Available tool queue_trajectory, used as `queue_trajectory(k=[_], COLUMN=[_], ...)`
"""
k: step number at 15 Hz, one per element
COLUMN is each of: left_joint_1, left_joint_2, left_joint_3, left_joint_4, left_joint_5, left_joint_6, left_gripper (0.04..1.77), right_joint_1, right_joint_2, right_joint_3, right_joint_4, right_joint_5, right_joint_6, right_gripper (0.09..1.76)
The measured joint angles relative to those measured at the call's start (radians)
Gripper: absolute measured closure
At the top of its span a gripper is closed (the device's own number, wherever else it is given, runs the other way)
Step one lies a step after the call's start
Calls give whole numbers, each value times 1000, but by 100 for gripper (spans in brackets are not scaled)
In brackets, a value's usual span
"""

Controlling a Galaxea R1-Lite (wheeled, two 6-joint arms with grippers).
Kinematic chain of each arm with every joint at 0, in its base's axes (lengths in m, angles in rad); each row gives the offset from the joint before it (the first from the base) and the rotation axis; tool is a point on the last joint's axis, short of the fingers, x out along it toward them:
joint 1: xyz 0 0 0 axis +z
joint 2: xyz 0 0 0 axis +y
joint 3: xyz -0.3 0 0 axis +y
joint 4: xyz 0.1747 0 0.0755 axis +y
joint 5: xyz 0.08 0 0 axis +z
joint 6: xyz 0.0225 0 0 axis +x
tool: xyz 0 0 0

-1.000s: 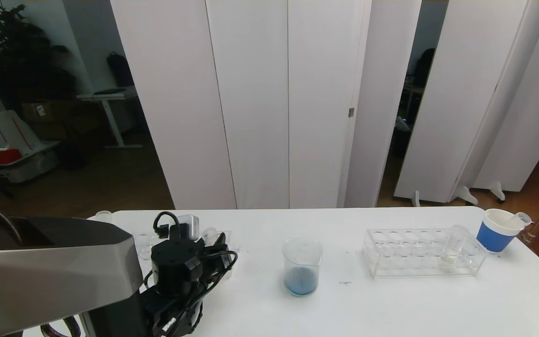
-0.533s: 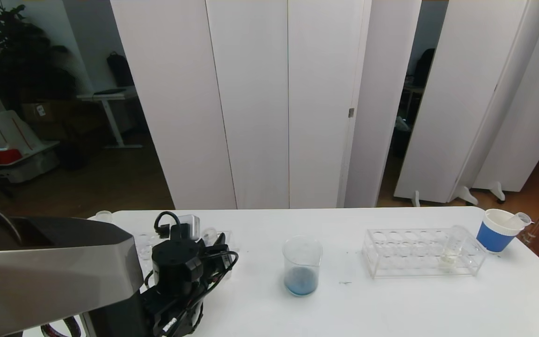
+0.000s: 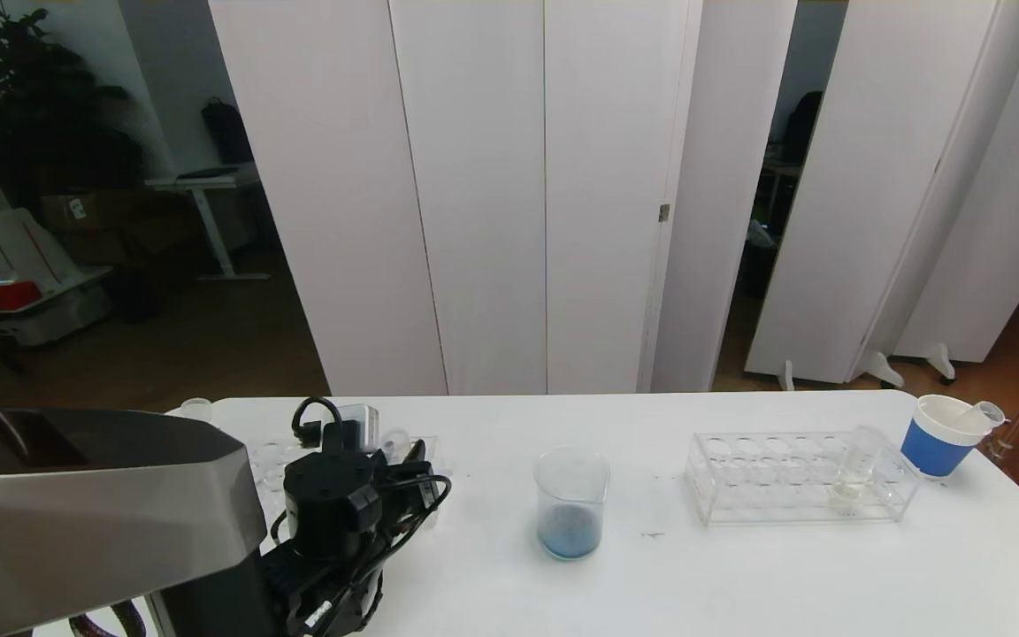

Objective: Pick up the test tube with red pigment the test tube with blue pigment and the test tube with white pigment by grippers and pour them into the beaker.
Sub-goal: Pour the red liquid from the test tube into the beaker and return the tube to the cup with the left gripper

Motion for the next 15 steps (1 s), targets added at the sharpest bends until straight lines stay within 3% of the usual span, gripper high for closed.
queue_trajectory(k=[7,15], left_joint_1=[-13,-12], left_joint_2=[-33,-106], left_joint_3=[8,3], left_joint_4=[-3,-3], left_joint_5=[7,-16], left_joint_6=[33,151], left_gripper=[122,122], right_joint_1=[0,0], right_joint_2=[0,0], right_joint_3=[0,0], right_joint_4=[0,0], right_joint_5=[0,0], right_joint_6=[0,0], right_gripper=[10,10])
